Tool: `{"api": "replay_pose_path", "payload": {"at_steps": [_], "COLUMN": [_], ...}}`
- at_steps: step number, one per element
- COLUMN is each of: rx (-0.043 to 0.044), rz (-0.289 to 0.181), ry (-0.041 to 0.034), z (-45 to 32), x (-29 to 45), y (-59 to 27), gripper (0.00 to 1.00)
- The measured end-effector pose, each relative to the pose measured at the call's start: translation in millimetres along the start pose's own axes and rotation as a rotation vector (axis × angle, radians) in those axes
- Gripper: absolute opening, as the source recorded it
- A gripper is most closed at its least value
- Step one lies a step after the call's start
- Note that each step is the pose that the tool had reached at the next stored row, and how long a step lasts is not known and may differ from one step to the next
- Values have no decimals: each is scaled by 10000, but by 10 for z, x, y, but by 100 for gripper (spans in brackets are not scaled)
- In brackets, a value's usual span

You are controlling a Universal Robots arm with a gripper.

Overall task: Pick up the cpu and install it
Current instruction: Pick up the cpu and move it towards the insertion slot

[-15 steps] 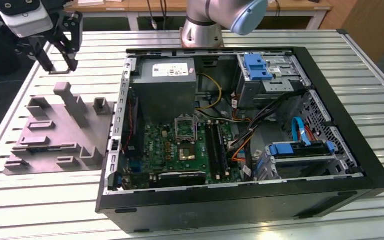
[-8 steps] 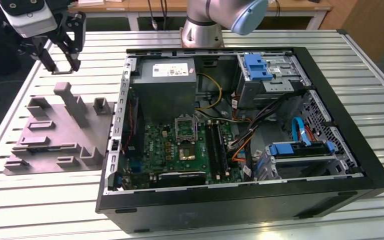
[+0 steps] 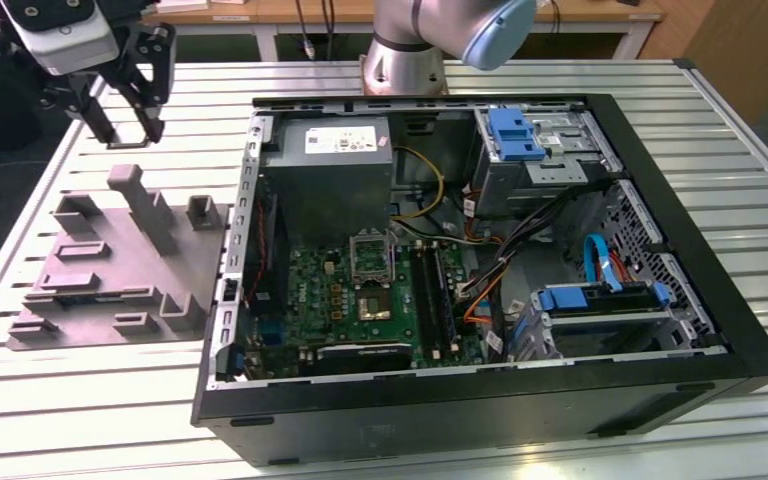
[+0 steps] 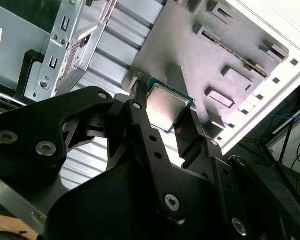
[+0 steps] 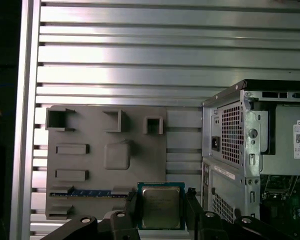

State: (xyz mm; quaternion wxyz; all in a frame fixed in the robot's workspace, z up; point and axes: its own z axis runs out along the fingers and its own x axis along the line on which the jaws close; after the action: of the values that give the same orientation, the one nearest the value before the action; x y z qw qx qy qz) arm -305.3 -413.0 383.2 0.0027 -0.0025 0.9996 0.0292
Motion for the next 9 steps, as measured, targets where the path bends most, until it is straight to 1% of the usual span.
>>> {"api": "replay_pose_path", "payload": {"at_steps": [9], "rx": [0], "rz": [1], "ry": [-1], "z": [2], "x": [-57], "y": [-1], "gripper": [47]}}
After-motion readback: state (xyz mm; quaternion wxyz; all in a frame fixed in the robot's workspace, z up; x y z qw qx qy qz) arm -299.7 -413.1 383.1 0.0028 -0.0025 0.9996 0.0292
